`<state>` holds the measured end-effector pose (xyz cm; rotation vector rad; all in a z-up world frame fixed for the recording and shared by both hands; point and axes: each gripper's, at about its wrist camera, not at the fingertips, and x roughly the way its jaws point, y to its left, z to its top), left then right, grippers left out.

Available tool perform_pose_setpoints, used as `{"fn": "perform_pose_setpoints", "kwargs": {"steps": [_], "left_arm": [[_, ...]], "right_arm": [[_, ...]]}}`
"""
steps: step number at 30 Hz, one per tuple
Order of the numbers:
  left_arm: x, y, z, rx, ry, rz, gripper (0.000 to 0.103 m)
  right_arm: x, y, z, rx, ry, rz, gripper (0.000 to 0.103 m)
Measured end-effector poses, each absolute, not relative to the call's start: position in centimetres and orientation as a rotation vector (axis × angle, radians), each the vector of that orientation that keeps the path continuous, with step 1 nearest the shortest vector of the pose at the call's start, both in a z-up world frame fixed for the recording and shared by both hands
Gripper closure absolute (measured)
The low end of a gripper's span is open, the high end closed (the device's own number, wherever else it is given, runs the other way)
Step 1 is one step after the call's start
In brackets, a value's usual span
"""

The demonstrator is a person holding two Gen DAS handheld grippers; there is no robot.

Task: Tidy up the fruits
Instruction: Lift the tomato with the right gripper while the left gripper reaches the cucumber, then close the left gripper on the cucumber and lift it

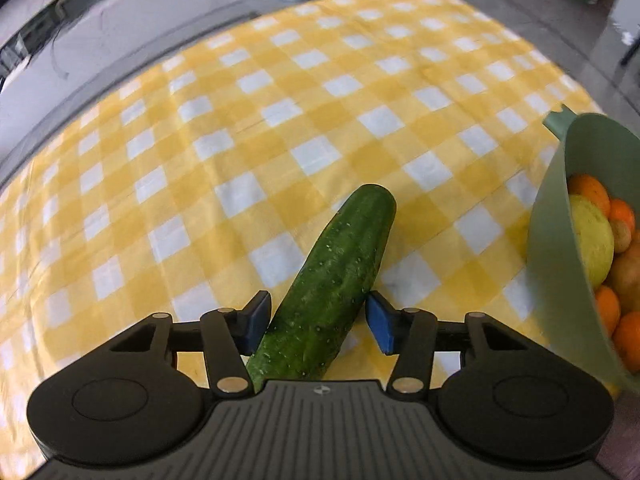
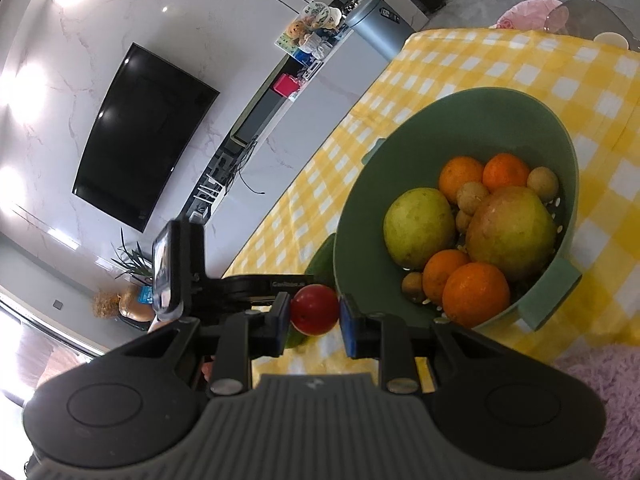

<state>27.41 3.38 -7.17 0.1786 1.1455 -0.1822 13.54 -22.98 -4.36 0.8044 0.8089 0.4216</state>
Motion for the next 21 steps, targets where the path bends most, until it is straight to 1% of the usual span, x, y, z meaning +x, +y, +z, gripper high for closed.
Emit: {"fn": "perform_pose_setpoints", "kwargs": {"steps": [1, 2, 4, 5, 6, 10, 15, 18, 21], "left_arm": [[27.3, 3.3, -7.4, 0.198, 1.134, -0.207, 0.044], [26.9, 3.3, -7.8, 0.236, 1.122, -0.224, 0.041], [26.1, 3.7, -7.7, 0.235, 1.079, -0.253, 0.039], [26.0, 4.1, -7.8, 0.207, 1.074, -0.260, 0.040], [25.9, 4.8, -7.9, 0.163, 1.067, -0.272, 0.046], [24.5, 4.6, -7.9, 0.190, 1.000, -0.281, 0.048], [23.2, 4.2, -7.8, 0.159, 0.963, -0.228, 0.054], [22.7, 4.8, -7.5, 0.049, 1.004, -0.184, 0.055], [22.4, 5.1, -7.1, -0.088, 1.135, -0.089, 0.057]], "right_arm": [[13.6, -22.9, -4.4, 0.803, 0.812, 0.422, 0.080], [13.6, -22.9, -4.4, 0.802, 0.814, 0.422, 0.080], [13.6, -22.9, -4.5, 0.803, 0.818, 0.423, 0.080], [13.7, -22.9, -4.5, 0.802, 0.818, 0.422, 0.080], [13.6, -22.8, -4.5, 0.800, 0.817, 0.421, 0.080], [13.8, -22.6, -4.5, 0.793, 0.824, 0.412, 0.080], [14.0, -22.4, -4.7, 0.777, 0.839, 0.407, 0.080], [14.2, -22.3, -5.0, 0.770, 0.848, 0.400, 0.080], [14.3, -22.1, -5.1, 0.765, 0.854, 0.400, 0.080]]}}
